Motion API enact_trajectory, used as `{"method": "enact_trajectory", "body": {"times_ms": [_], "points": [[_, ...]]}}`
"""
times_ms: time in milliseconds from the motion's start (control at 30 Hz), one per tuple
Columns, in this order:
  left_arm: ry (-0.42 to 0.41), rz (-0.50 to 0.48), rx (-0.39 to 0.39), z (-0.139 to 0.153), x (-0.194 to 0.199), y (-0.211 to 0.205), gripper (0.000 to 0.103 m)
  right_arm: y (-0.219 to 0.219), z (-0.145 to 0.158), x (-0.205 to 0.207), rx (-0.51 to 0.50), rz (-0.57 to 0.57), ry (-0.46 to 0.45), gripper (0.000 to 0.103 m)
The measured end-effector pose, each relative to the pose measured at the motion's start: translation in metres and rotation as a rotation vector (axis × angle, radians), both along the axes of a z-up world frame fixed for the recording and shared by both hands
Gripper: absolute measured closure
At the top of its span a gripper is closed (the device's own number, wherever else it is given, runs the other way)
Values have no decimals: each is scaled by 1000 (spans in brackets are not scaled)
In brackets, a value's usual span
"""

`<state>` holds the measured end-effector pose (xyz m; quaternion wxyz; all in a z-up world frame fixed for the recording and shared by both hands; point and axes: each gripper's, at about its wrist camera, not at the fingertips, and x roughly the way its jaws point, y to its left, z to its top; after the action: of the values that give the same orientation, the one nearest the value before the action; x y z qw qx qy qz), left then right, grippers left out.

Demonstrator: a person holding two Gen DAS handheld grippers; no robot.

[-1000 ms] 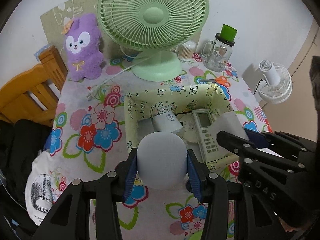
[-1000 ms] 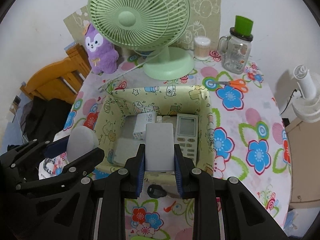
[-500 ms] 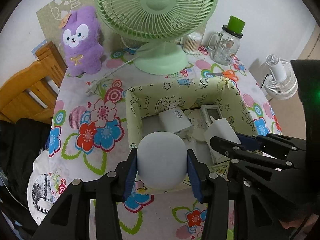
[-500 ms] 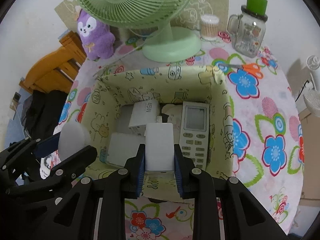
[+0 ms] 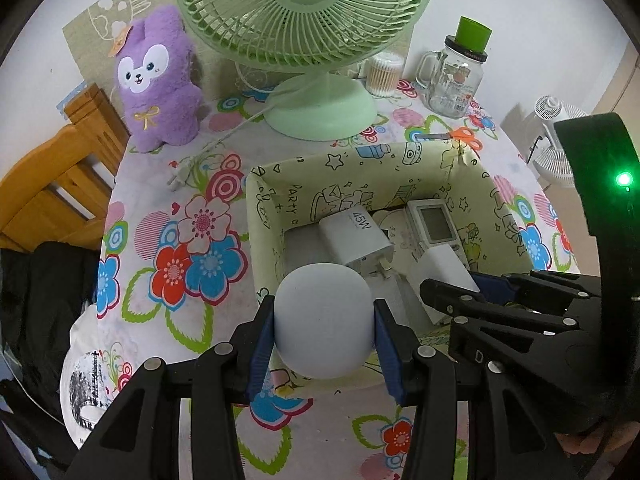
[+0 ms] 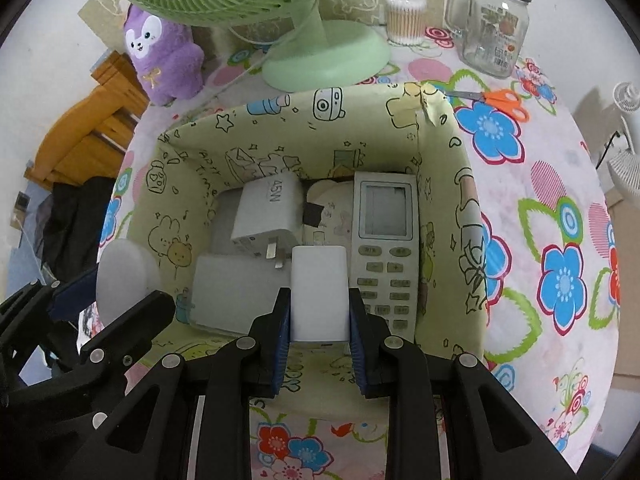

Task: Organize rigid objects
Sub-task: 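Push the white round item and white block down into the box with both tools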

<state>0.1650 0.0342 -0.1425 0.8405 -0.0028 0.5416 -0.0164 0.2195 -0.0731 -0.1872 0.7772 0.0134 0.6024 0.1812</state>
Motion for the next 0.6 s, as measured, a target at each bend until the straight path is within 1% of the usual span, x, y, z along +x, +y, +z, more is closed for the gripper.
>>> {"method": "enact_trajectory", "body": {"times_ms": [100,133,167,200,233,300,433,533,600], "points": [[0,7,-5,0,1,2,55,-1,5,-1,21,19,0,68],[1,11,-5,0,1,3,55,-2,7,-2,15,21,-8,59],[0,16,-7,1,2,5,55,-4,11,-2,-17,7,-30,52],[1,21,-15,1,3,6,55,-7,14,-3,-38,-6,-51,39],[1,26,-25,2,3,7,55,-11,18,-4,-23,-7,-67,36],[1,27,-32,2,6,6,55,-14,23,-5,-20,-5,-79,36],[-6,18,-38,4,9,2,55,-17,34,-7,-81,-3,-141,37],[-9,23,-44,4,13,2,55,-22,37,-5,-54,-4,-132,37],[-10,23,-45,5,17,2,55,-22,38,-5,-66,5,-140,37]]}}
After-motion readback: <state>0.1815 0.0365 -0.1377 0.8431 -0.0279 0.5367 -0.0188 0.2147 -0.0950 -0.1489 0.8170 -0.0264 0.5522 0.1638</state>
